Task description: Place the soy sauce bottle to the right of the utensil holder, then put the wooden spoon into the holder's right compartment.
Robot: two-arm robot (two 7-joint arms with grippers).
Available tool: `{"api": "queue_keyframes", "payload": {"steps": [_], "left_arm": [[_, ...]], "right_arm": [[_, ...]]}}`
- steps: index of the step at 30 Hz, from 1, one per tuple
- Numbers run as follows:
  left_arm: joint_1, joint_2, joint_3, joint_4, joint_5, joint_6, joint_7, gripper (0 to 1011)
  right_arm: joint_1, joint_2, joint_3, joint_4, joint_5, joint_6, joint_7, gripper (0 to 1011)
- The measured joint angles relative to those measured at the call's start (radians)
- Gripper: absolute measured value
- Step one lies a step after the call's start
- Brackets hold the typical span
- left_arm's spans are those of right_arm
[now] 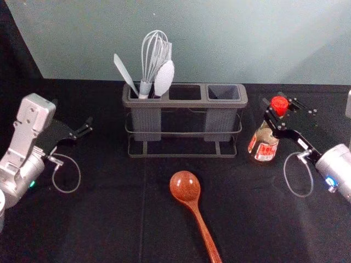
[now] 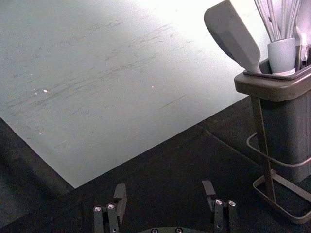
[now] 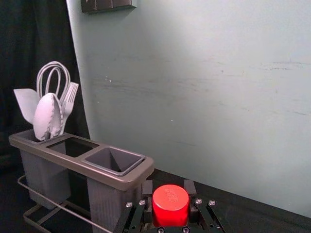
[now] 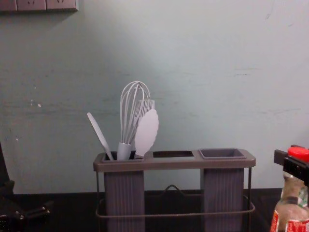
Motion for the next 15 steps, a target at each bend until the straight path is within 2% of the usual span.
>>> {"api": "queue_keyframes", "payload": {"steps": [8,15], "left_arm": [[0.0,0.0,0.0,0.0,0.0,0.0,0.0,1011],[0.0,0.0,0.0,0.0,0.0,0.0,0.0,1011]], "right_arm": [[0.058,-0.016,-0.015,0.066,-0.01,-0.015,0.008,392],[0.111,-0.036,-0.023,0.139,0.0,-0.026,0.023,392]]}}
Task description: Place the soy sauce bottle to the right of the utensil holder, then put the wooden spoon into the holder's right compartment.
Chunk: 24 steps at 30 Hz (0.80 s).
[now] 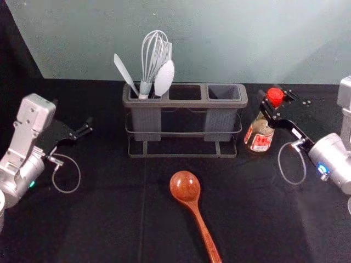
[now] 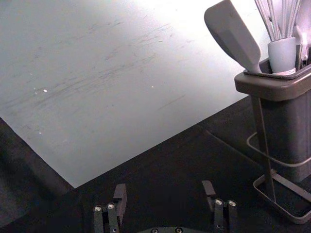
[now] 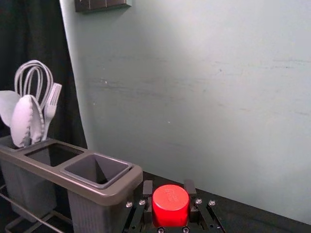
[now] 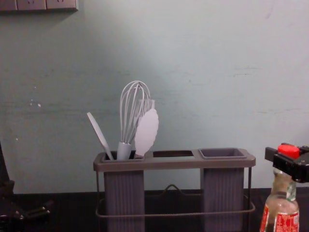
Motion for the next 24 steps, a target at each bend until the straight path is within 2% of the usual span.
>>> {"api": "queue_keyframes", "payload": {"steps": [10,19,21,22,24], "left_arm": [[0.0,0.0,0.0,0.0,0.0,0.0,0.0,1011],[0.0,0.0,0.0,0.0,0.0,0.0,0.0,1011],[0.0,0.0,0.0,0.0,0.0,0.0,0.0,1011],[0.0,0.0,0.0,0.0,0.0,0.0,0.0,1011],[0.0,0.0,0.0,0.0,0.0,0.0,0.0,1011]], "right_arm": [[0.039,-0.019,-0.008,0.066,0.019,-0.009,0.014,392],[0.047,-0.026,-0.011,0.08,0.028,-0.015,0.016,396],[0.047,-0.026,-0.011,0.08,0.03,-0.015,0.015,425],[0.047,-0.026,-0.011,0.08,0.03,-0.015,0.015,486],[0.047,-0.027,-0.01,0.08,0.033,-0.015,0.015,544]]}}
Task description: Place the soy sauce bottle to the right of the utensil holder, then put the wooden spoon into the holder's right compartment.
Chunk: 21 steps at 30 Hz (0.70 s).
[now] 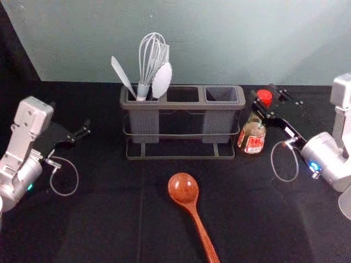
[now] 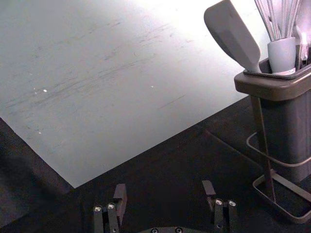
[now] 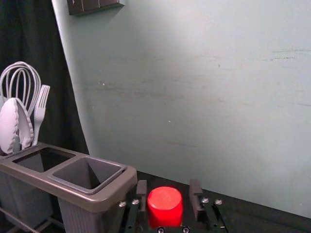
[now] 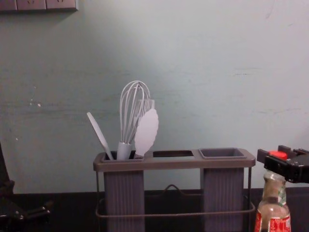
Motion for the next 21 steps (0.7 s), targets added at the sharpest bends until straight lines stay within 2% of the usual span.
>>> {"api": "queue_keyframes", "payload": {"steps": [6,10,16,21], "left_arm": [[0.0,0.0,0.0,0.0,0.0,0.0,0.0,1011],[0.0,0.0,0.0,0.0,0.0,0.0,0.0,1011],[0.0,0.0,0.0,0.0,0.0,0.0,0.0,1011],[0.0,0.0,0.0,0.0,0.0,0.0,0.0,1011]], "right_arm": [[-0.003,0.002,0.007,-0.007,0.009,-0.001,0.0,718],[-0.017,0.007,0.018,-0.037,0.018,-0.002,-0.004,853],[-0.043,0.014,0.031,-0.087,0.031,-0.004,-0.007,995],[-0.083,0.03,0.038,-0.159,0.037,0.007,-0.015,1004]]}}
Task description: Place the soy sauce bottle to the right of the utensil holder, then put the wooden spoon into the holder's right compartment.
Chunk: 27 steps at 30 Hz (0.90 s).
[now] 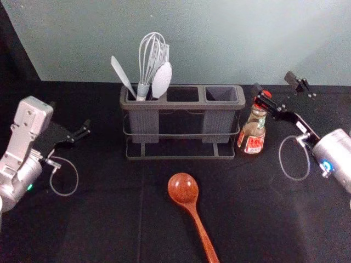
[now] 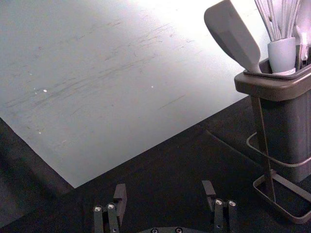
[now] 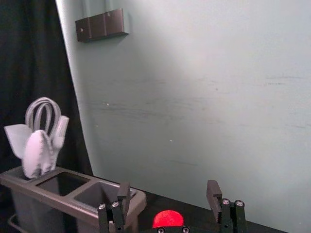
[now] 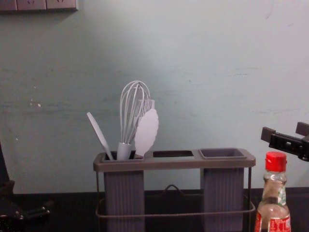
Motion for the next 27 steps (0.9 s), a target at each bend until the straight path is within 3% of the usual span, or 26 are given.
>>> {"api": "queue_keyframes", "payload": {"steps": [10,18,27], "left_arm": [[0.0,0.0,0.0,0.0,0.0,0.0,0.0,1011],[0.0,0.0,0.0,0.0,0.0,0.0,0.0,1011],[0.0,0.0,0.0,0.0,0.0,0.0,0.0,1011]], "right_arm": [[-0.114,0.028,-0.006,-0.156,-0.013,0.018,-0.016,1004],[-0.209,0.016,-0.047,-0.232,-0.048,0.028,-0.049,1004],[-0.285,-0.03,-0.113,-0.296,-0.167,0.11,-0.148,1004]]}}
